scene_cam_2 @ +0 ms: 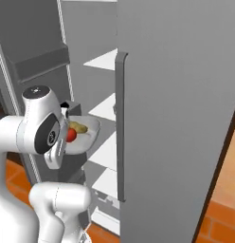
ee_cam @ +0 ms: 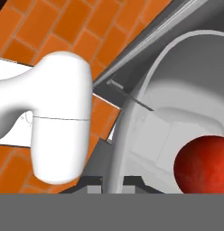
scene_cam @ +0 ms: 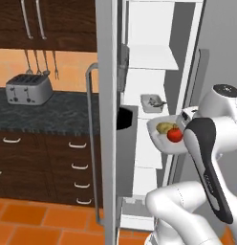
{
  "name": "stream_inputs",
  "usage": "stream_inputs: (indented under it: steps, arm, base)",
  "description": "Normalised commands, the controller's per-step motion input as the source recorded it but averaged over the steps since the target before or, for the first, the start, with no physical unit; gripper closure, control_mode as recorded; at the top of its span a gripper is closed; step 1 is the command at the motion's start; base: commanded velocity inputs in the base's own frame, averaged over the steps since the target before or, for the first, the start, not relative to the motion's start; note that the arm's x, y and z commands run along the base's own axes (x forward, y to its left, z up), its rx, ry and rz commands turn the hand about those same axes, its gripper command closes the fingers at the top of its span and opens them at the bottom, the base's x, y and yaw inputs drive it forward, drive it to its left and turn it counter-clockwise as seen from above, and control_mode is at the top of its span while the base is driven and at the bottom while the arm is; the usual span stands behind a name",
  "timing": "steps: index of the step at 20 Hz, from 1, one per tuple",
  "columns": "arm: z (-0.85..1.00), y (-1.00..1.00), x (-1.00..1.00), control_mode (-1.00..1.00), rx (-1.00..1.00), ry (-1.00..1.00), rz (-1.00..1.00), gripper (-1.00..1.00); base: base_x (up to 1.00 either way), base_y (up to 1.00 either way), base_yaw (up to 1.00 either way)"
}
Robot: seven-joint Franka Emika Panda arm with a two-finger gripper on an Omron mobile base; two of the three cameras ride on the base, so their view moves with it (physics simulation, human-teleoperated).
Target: Take the meat container that has the fish and place it on the second highest rack of the freezer. Then take the vegetable container that has the tomato and potato and place it on the highest rack of the freezer.
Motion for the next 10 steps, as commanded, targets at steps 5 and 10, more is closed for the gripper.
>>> stream_inputs:
  steps: [5,10]
  arm:
    - [0.00,0.00,0.00,1.00,0.00,0.00,0.00,1.00]
    - [0.00,0.00,0.00,1.00,0.00,0.00,0.00,1.00]
  base:
    - [0.04,-0.60,0.10]
    - [0.25,0.32,0.13]
